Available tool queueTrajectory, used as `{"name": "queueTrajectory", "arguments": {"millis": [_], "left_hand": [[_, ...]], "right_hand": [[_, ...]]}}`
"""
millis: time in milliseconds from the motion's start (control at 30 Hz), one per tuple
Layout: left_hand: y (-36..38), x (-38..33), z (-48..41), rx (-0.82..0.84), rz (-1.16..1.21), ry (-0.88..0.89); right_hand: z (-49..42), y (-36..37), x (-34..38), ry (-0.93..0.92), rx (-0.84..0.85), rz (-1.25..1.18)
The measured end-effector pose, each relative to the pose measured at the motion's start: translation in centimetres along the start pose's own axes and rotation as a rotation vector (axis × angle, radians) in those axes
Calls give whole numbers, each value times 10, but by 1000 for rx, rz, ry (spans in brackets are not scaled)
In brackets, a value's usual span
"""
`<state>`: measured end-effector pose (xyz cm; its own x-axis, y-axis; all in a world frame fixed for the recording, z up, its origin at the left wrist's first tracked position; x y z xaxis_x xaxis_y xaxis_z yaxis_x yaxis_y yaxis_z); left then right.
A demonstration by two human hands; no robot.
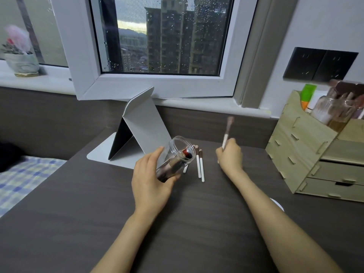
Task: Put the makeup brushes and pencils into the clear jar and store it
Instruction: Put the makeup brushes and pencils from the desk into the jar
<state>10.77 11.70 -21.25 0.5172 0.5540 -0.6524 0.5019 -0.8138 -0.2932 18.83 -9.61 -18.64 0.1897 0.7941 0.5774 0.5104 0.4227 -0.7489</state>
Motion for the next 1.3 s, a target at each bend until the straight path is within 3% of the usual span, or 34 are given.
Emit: {"name": "queueTrajectory", "arguments": {"millis": [133, 233, 400, 533, 667, 767, 867, 967, 1100, 1300], "left_hand": [[0, -1, 1, 21, 3, 38], [1, -3, 3, 32, -6, 62], [-1, -9, 5, 68, 17, 114], [0, -10, 8, 123, 14, 145], [2, -8, 8, 122, 26, 130], [1, -8, 7, 81, 46, 97], [-1, -7, 5, 33, 86, 27], [-3, -4, 2, -23, 129, -78], [-7, 0, -1, -94, 200, -177], [-9, 2, -2, -110, 213, -213]], "right_hand": [[36, -52, 27, -41, 86, -923], [68, -79, 46, -187, 139, -1143], [93, -71, 58, -327, 288, -856], [100, -68, 62, -393, 312, -583], [98, -70, 60, -370, 332, -655], [93, -78, 56, -362, 354, -849], [75, -77, 44, -211, 214, -1005], [53, -54, 26, -94, 51, -672], [37, -10, 14, -129, 173, 25], [22, 23, 23, 41, 292, 192]]}}
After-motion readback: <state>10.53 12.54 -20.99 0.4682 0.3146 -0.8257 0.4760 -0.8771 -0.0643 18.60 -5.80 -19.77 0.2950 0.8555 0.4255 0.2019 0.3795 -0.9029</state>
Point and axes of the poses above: each hand's wrist, its own z-axis away from the middle knuckle, its own y-axis out of the palm, x = y × z, the point moved 1 cm from there along -z, towards the middle knuckle, and after that the axes turned 7 degrees about z, right-handed, at the moved point
